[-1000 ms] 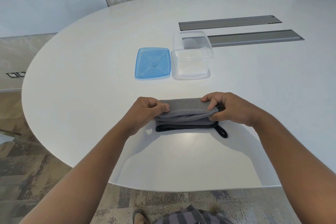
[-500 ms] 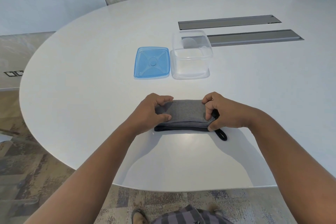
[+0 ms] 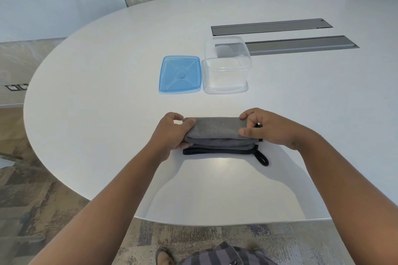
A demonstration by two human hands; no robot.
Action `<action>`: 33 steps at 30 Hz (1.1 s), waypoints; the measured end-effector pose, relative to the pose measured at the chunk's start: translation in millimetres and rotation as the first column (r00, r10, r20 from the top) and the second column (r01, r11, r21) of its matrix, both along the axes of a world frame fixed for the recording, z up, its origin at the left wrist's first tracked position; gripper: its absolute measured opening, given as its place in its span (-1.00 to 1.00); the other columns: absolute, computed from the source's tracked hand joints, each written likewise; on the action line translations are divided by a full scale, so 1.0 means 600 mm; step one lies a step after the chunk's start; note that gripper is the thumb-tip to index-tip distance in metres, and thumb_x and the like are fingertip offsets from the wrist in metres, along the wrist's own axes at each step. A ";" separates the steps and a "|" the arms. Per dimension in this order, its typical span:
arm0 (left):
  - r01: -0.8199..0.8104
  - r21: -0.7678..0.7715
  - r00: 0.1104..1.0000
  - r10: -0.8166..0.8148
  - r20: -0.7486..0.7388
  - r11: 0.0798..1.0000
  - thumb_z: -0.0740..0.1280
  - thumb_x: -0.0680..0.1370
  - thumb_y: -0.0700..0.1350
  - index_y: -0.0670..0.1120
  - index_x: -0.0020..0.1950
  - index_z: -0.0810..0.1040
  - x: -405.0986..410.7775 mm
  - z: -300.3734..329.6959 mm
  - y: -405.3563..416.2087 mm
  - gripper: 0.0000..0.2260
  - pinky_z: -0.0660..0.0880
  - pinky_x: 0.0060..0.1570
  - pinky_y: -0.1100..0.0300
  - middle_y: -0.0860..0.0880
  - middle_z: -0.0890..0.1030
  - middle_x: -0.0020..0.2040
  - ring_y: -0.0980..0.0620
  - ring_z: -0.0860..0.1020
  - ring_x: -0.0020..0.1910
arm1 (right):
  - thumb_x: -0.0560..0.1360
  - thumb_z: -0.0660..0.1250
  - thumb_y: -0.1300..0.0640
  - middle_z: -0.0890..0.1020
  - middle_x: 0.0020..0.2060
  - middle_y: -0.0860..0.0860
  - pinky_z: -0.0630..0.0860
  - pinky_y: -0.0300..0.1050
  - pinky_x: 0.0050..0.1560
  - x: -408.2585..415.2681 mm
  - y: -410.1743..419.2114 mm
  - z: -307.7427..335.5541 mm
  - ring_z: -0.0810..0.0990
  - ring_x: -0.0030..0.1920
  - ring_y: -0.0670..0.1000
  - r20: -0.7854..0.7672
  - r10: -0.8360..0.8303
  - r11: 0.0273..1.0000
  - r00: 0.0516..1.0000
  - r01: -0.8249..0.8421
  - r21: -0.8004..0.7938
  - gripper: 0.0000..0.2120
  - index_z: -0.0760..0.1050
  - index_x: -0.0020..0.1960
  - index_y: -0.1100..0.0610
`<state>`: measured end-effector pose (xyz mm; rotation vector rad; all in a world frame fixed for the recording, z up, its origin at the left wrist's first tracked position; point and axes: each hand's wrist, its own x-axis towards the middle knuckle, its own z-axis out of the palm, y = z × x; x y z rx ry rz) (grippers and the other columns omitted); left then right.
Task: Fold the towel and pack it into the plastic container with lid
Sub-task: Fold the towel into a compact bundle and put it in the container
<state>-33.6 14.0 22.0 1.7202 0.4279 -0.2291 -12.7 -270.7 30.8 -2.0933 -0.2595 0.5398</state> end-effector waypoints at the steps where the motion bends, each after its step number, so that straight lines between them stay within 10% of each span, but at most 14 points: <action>1: 0.019 -0.004 1.000 -0.019 0.005 1.000 0.49 0.56 -0.04 -0.09 0.31 0.44 0.000 0.000 0.000 -0.60 0.60 -0.40 0.23 -0.16 0.60 0.10 -0.07 0.66 -0.16 | 0.52 0.49 0.10 0.50 0.30 -0.06 0.53 -0.28 -0.19 0.000 -0.001 0.001 0.59 -0.10 -0.16 -0.008 -0.020 0.999 1.000 0.020 0.032 -0.75 0.49 -0.21 0.18; 7: 0.053 -0.087 0.999 -0.052 0.016 0.995 0.48 0.56 -0.20 -0.01 0.36 0.51 -0.004 -0.011 -0.002 -0.60 0.56 -0.39 0.26 -0.19 0.65 0.12 -0.04 0.65 -0.25 | 0.52 0.48 0.19 0.43 -0.07 0.12 0.57 -0.13 -0.13 -0.004 -0.005 0.011 0.50 -0.18 0.02 -0.152 -0.014 0.998 0.988 0.024 0.060 -0.76 0.60 0.11 -0.09; 14: 0.112 0.042 0.987 -0.116 0.112 0.993 0.34 0.65 -0.23 -0.03 0.33 0.62 -0.005 -0.016 -0.014 -0.72 0.53 -0.40 0.35 -0.11 0.61 0.11 0.05 0.57 -0.16 | 0.52 0.45 0.24 0.26 0.29 -0.15 0.59 -0.26 -0.14 -0.024 0.010 0.015 0.54 0.09 0.03 -0.138 0.100 0.984 0.985 -0.119 -0.133 -0.51 0.47 0.32 -0.19; 23: 0.203 0.211 0.961 -0.236 0.145 0.956 0.40 0.62 -0.03 0.03 0.38 0.57 0.005 -0.001 0.004 -0.68 0.45 -0.12 0.38 0.05 0.59 0.13 0.17 0.56 0.00 | 0.34 0.61 0.15 0.11 0.37 -0.23 0.52 -0.09 0.12 -0.041 0.023 0.021 0.45 0.20 0.01 -0.092 0.059 0.977 0.994 -0.076 -0.200 -0.50 0.48 0.14 -0.19; 29: 0.308 0.258 0.934 -0.343 0.104 0.916 0.22 0.71 -0.14 0.09 0.47 0.48 0.006 -0.008 0.001 -0.66 0.56 -0.22 0.28 0.13 0.50 0.29 0.16 0.55 -0.02 | 0.47 0.44 0.29 0.10 0.46 -0.16 0.55 -0.25 -0.24 -0.051 0.038 0.006 0.56 -0.10 -0.07 -0.057 0.031 0.972 0.998 -0.043 -0.231 -0.74 0.46 0.02 0.02; 33: 0.336 0.436 0.902 -0.419 0.106 0.835 0.16 0.73 -0.14 0.10 0.54 0.41 0.010 -0.022 0.000 -0.61 0.47 0.11 0.23 0.07 0.46 0.40 0.02 0.51 0.20 | 0.46 0.48 0.24 0.04 0.52 -0.19 0.61 -0.07 -0.13 -0.052 0.034 0.013 0.63 -0.11 0.05 -0.082 0.070 0.952 0.994 -0.091 -0.294 -0.74 0.45 0.01 0.03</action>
